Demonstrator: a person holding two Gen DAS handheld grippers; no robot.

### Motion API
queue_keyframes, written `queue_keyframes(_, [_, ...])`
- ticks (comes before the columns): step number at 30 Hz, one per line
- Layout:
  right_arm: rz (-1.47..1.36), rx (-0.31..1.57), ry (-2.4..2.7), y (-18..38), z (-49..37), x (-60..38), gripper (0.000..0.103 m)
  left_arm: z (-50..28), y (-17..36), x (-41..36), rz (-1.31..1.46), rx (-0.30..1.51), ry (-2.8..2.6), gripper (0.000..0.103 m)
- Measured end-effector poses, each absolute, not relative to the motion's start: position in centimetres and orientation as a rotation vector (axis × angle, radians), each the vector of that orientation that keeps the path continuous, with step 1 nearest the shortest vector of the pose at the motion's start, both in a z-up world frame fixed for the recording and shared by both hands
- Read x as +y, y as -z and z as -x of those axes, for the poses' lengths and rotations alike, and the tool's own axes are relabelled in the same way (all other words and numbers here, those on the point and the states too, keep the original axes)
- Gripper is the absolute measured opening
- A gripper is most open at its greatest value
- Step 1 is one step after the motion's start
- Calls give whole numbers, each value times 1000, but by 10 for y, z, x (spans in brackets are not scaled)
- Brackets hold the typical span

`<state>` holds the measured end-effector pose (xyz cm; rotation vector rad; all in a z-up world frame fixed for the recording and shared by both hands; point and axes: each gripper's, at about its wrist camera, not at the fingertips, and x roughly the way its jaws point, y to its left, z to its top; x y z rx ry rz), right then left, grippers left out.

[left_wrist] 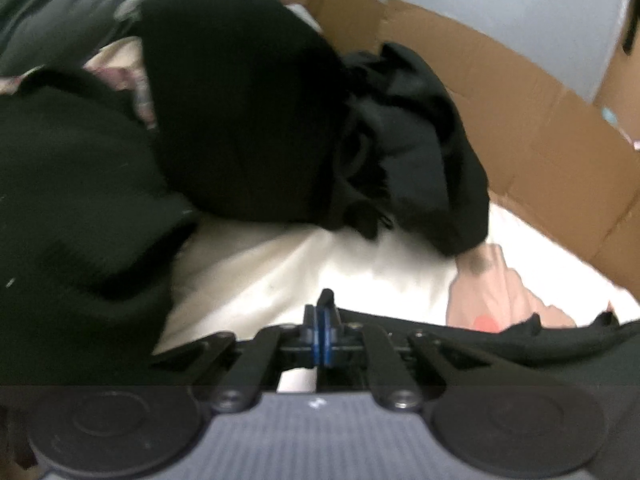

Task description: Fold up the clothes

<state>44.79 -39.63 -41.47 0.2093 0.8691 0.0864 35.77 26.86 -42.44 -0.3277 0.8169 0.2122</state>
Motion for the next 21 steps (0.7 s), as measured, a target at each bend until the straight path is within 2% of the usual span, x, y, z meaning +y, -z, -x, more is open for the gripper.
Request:
queue_keyframes(6, [-230, 884, -75, 420, -449, -398, 2, -361, 434, 267, 338, 846, -218, 5])
queue_keyframes(10, [-233, 894, -90, 419, -452, -396, 5, -370, 440, 262, 322, 872, -215, 22])
queue_keyframes(12, [-223, 899, -96, 420, -452, -395, 10, -375, 443, 259, 313, 885, -214, 26])
queue_keyframes(15, [-193, 900, -104, 421, -452, -390, 8, -381, 444, 256, 293, 899, -212, 21])
queue_keyframes(16, [-182, 899, -108, 421, -452, -388, 7, -382, 443, 255, 282, 903, -213, 5])
queue_keyframes(17, [-170, 896, -111, 420, -452, -386, 2, -383, 442, 255, 273, 905, -212, 4])
queue_keyframes(21, [-159, 858, -107, 412, -446, -386, 2, -375, 429, 254, 258, 850, -217, 3])
